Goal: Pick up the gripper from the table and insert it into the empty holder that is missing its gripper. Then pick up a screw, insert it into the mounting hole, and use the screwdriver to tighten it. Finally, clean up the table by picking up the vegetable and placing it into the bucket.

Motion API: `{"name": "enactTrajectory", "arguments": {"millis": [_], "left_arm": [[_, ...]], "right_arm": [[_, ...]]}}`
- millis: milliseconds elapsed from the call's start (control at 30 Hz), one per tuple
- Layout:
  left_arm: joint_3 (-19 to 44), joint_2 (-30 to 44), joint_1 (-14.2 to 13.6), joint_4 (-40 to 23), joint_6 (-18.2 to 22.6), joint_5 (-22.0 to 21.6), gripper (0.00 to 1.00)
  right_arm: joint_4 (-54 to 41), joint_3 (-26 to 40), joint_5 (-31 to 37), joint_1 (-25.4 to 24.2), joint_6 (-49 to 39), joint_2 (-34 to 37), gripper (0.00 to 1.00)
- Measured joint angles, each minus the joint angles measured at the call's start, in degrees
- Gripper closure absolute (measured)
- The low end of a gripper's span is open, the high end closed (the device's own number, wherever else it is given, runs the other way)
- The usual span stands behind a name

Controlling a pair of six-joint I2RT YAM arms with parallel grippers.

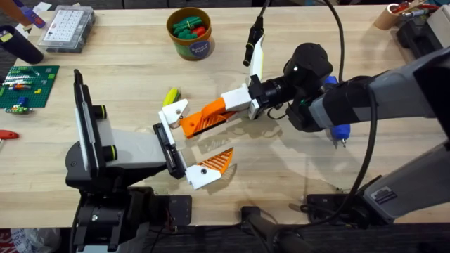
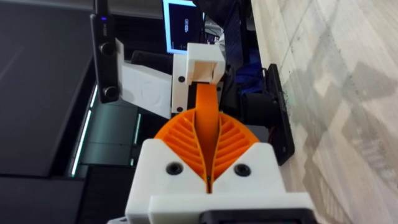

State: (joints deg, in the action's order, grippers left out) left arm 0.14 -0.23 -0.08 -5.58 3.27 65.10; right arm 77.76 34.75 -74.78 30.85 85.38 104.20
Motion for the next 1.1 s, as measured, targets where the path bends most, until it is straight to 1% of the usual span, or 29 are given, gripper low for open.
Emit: {"name": "enactTrajectory", "arguments": {"millis": [333, 367, 433, 600, 1100], "left_arm": [[0.13, 0.24, 0.00, -0.61, -0.04, -0.39, 0.015], [0.13, 0.24, 0.00, -0.61, -0.04, -0.39, 0.015], [0.13, 0.24, 0.00, -0.61, 0.02, -0.30, 0.015], [0.13, 0.24, 0.00, -0.61, 0.19, -0.26, 0.015], [0.15, 0.24, 0.00, -0.66, 0.19, -0.23, 0.015]], "right_arm": [[-0.79, -0.06, -0.26, -0.66, 1.36, 0.02, 0.984], [-0.50, -0.06, -0.26, -0.92, 1.71, 0.02, 0.984], [2.98, -0.10, -0.22, -1.60, 3.29, 0.02, 0.984], [3.75, -0.16, -0.24, -1.64, 4.79, 0.06, 0.984], [3.81, -0.21, 0.19, -1.64, 5.42, 0.04, 0.984]]}}
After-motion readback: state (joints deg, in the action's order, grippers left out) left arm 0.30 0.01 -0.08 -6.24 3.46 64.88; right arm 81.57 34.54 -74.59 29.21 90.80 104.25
